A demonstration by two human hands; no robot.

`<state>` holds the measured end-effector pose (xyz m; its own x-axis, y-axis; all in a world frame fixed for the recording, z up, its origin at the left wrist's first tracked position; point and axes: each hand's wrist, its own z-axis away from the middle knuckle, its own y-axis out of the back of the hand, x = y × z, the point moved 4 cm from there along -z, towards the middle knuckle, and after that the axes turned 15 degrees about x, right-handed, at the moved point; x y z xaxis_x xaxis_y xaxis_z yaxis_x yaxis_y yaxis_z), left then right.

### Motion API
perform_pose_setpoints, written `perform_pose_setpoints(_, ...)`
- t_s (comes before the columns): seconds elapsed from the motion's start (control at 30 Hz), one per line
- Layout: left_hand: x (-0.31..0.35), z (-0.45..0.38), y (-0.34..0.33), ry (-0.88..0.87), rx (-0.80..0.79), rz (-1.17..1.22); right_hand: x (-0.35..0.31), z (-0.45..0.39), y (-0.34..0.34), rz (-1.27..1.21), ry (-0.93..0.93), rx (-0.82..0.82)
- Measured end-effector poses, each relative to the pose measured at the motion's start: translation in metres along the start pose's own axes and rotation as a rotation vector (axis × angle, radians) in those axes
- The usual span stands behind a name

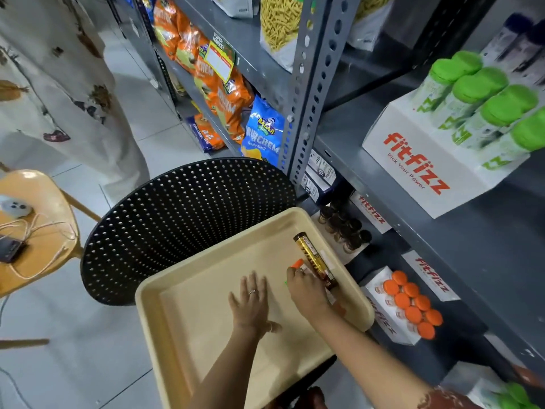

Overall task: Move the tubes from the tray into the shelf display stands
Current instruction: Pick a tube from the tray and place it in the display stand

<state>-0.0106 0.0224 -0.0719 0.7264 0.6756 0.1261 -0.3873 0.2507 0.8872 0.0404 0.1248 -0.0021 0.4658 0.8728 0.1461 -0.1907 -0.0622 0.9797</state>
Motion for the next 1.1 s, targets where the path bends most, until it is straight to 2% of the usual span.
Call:
perform_pose_setpoints(0.2, 0.000, -0.001, -0.002, -0.003, 0.005, -0.012, -0.007, 0.004, -0.003, -0.040, 0.011, -0.068)
perform_pose_setpoints(0.3, 0.003, 0.001, 0.005, 0.003, -0.009, -0.026, 0.000, 0.001, 0.003, -0.152, -0.025, -0.076)
perform_pose_setpoints(0.37, 0.006, 0.003, 0.012, 0.012, 0.002, -0.029, 0.012, -0.002, 0.014, -0.224, -0.083, -0.009)
perform_pose_setpoints(0.53, 0.018, 0.008, 0.043, -0.015, 0.086, -0.007, 0.056, 0.004, 0.066, -0.387, -0.304, 0.036)
perform_pose_setpoints(0.67, 0.045, 0.010, 0.088, -0.120, 0.253, 0.025, 0.097, 0.024, 0.123, -0.440, -0.408, 0.168)
perform_pose_setpoints(0.83, 0.103, 0.026, 0.154, -0.284, 0.534, 0.066, 0.146, 0.072, 0.196, -0.515, -0.548, 0.245)
perform_pose_setpoints(1.1, 0.210, 0.074, 0.202, -0.643, 0.719, 0.103, 0.216, 0.173, 0.280, -0.506, -0.705, 0.424)
